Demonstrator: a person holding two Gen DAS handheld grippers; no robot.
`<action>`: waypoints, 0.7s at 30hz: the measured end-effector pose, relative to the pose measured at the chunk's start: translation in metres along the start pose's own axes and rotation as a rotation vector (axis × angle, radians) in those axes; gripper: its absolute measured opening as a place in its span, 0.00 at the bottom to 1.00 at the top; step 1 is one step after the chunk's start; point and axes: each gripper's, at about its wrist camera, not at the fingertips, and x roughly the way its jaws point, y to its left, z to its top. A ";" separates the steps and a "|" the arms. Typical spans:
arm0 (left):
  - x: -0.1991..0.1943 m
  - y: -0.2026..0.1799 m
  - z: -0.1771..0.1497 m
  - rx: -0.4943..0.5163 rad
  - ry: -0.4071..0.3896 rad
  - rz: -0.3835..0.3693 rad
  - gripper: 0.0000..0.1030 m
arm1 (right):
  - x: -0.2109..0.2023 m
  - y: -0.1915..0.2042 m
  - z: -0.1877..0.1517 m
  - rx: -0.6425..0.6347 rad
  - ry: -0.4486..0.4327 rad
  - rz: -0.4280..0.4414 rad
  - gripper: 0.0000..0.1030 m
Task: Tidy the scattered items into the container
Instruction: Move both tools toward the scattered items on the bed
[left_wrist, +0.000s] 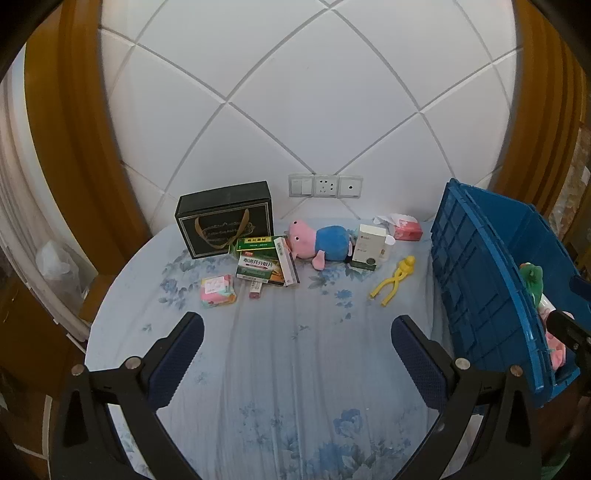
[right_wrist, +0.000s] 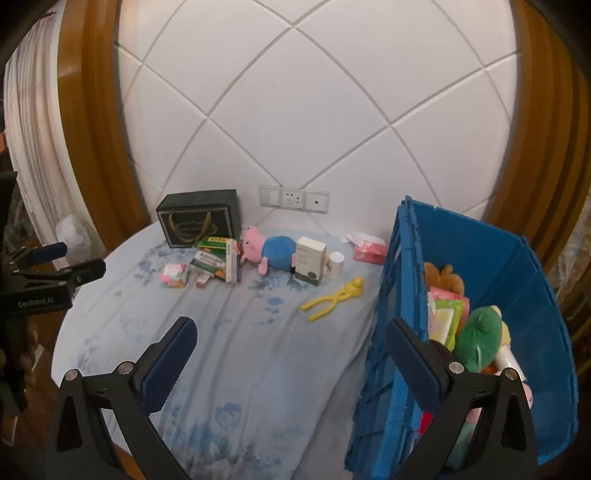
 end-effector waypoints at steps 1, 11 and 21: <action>0.001 0.000 0.001 -0.001 0.001 0.001 1.00 | 0.001 0.001 0.000 -0.001 0.001 0.000 1.00; 0.015 0.015 0.005 -0.021 0.021 -0.034 1.00 | 0.012 0.007 0.004 -0.001 0.008 0.000 1.00; 0.037 0.027 0.007 -0.006 0.047 -0.056 1.00 | 0.037 0.015 0.011 -0.005 0.034 0.000 1.00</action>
